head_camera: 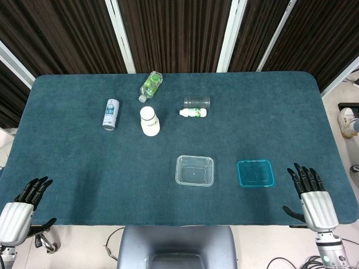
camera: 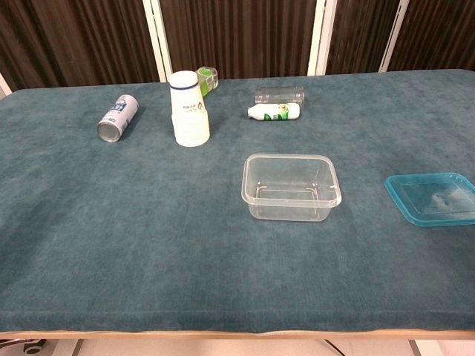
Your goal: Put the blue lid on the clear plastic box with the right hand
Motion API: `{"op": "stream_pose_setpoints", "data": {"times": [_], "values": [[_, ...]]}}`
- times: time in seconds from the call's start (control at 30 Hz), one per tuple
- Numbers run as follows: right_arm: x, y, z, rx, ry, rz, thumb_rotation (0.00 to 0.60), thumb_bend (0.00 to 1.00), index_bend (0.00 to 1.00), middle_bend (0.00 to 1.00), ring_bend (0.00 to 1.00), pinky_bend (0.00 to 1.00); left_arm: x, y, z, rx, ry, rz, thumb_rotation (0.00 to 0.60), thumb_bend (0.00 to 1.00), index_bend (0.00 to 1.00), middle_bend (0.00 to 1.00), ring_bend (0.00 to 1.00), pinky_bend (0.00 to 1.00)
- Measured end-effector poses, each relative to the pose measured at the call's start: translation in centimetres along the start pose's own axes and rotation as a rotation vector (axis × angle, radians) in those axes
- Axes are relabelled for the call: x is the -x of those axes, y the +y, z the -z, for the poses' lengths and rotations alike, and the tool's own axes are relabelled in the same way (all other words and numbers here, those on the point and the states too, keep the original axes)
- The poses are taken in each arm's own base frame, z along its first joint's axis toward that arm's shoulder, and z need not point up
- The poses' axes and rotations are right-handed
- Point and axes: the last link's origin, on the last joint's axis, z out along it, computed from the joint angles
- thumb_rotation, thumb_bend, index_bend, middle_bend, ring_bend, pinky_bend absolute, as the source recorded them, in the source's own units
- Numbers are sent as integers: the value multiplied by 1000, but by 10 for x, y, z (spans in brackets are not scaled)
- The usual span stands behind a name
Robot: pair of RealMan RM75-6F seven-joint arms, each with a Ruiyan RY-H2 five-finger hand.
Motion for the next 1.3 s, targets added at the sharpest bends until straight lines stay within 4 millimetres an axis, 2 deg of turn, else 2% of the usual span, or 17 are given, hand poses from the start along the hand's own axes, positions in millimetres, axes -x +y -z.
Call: {"op": "stream_pose_setpoints", "data": {"times": [0.3,0.43,0.5,0.6,0.77,0.97,1.13,1.3], "values": [[3,1,-7,2,-43,-17,600,204,0,0,0,20,0,2,1,12,-14,5,600,459,131,75,85,399],[6,3,-16,18,-67,-21,600,204,0,5,0,60,-1,2,1,20,-17,16,600,458,131,75,85,399],[9,3,-21,22,-79,-20,600,204,0,39,8,88,-1,2,2,25,-20,19,600,459,131,75,85,399],[14,2,-33,17,-102,-21,600,203,9,85,31,116,-2,2,2,30,-20,26,600,458,130,76,85,399],[25,-1,-58,-7,-170,9,600,204,22,89,33,116,-3,2,3,37,-18,33,600,458,131,76,85,399],[42,-3,-89,5,-283,26,600,204,4,58,2,31,-3,1,4,41,-25,41,600,458,131,81,85,400],[56,-8,-113,14,-368,20,600,202,0,48,0,25,-4,0,4,39,-24,46,600,458,131,83,86,400],[65,-12,-126,22,-391,17,600,201,0,48,0,25,-4,1,4,41,-27,45,600,458,131,83,86,400]]}}
